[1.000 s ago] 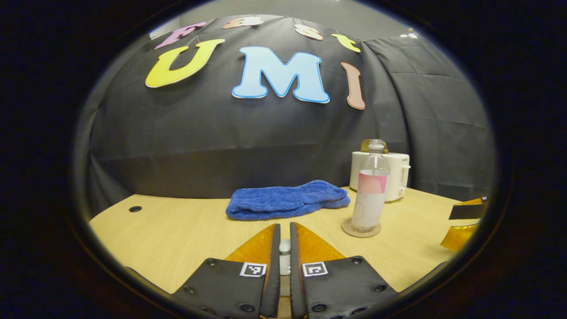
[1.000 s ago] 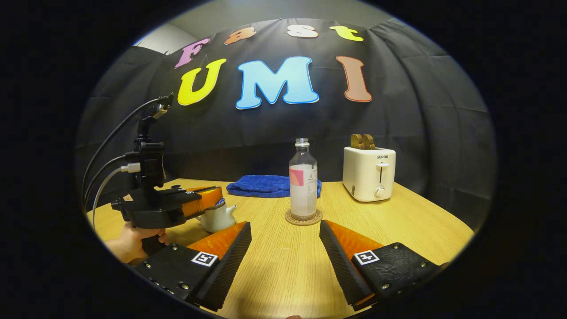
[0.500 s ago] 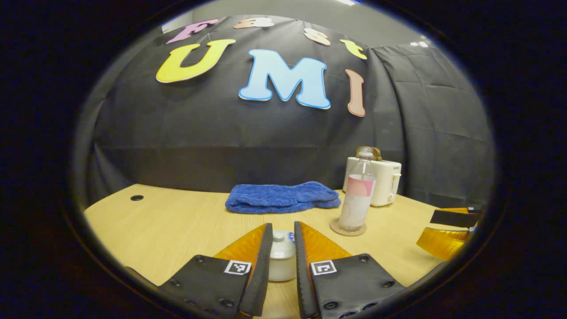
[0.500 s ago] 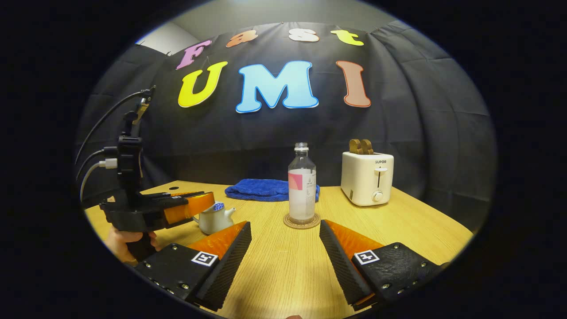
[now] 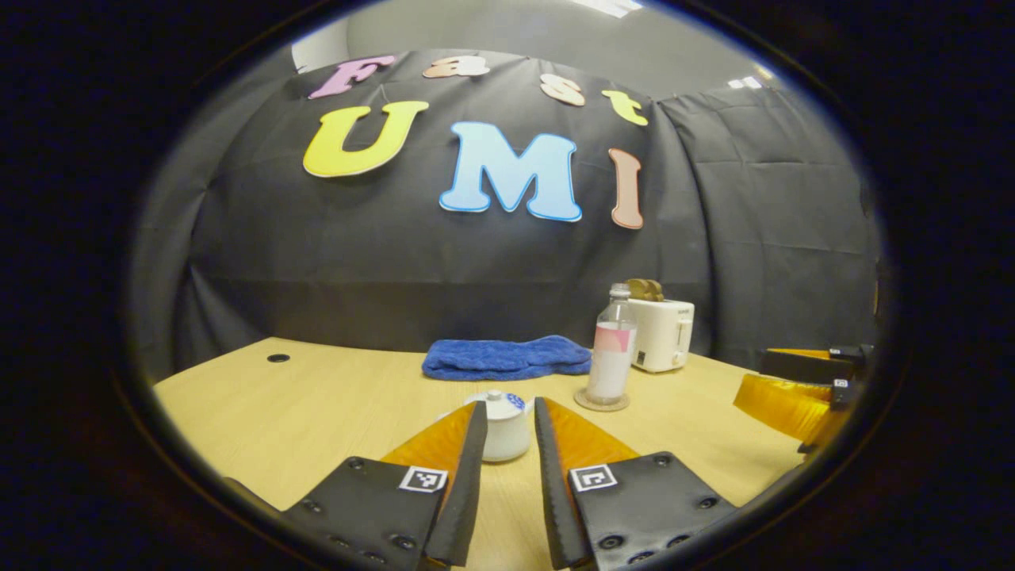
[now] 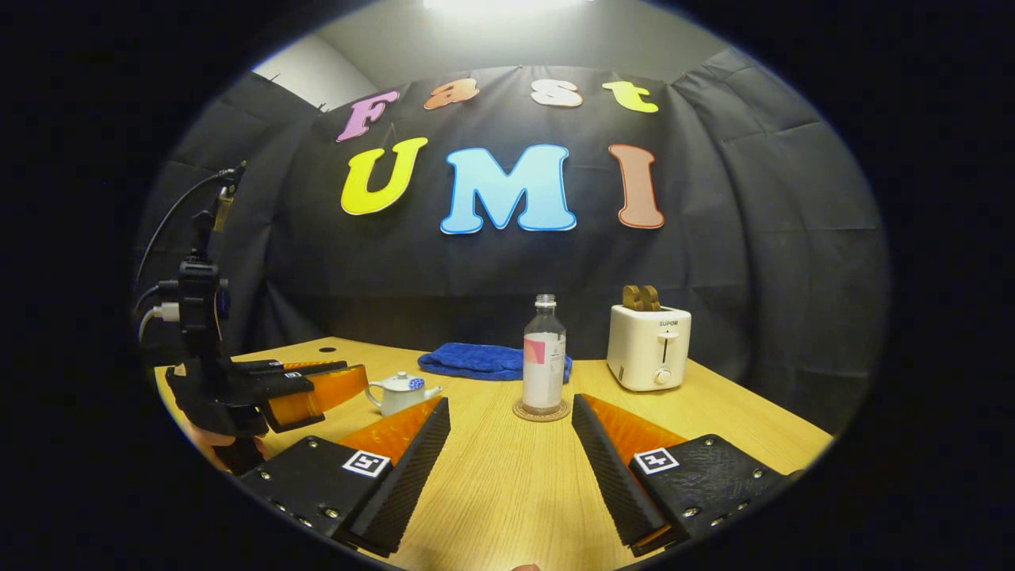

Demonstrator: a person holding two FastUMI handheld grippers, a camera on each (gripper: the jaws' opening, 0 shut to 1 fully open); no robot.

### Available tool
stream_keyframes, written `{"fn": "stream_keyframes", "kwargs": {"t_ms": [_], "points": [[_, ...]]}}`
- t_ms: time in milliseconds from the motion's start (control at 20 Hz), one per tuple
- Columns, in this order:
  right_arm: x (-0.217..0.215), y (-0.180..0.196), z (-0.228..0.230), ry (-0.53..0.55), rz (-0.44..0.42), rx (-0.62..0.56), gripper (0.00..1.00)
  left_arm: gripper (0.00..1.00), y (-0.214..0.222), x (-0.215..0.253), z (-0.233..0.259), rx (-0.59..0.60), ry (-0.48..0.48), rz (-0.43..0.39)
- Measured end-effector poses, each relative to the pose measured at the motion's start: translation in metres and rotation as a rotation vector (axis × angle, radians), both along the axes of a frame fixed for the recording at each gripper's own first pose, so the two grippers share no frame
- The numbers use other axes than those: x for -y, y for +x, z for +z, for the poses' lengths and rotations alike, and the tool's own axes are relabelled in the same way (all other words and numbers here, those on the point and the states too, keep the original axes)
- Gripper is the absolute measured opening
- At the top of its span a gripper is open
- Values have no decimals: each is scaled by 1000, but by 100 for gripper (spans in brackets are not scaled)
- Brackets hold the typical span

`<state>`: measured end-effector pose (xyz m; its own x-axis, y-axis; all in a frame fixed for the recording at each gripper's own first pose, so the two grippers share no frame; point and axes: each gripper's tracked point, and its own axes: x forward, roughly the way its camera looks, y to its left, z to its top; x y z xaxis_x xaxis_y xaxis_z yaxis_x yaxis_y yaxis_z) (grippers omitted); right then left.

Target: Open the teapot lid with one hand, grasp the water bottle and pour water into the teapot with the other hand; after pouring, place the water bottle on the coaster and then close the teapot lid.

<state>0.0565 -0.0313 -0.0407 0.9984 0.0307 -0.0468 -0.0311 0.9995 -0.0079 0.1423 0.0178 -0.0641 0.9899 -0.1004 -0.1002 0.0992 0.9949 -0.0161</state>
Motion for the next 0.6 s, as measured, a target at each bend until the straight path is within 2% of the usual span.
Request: {"fn": "stream_keyframes", "kwargs": {"t_ms": [250,400,500,600], "points": [[10,-38,19,-14,-39,20,96,54,-42,11,7,13,-34,-24],[7,-49,21,-2,-45,23,96,60,-67,16,14,21,-28,-36],[7,-60,21,0,-49,25,96,75,-82,18,17,34,-28,-35],[8,-69,17,-21,-65,21,96,76,-95,18,19,39,-25,-24]]}}
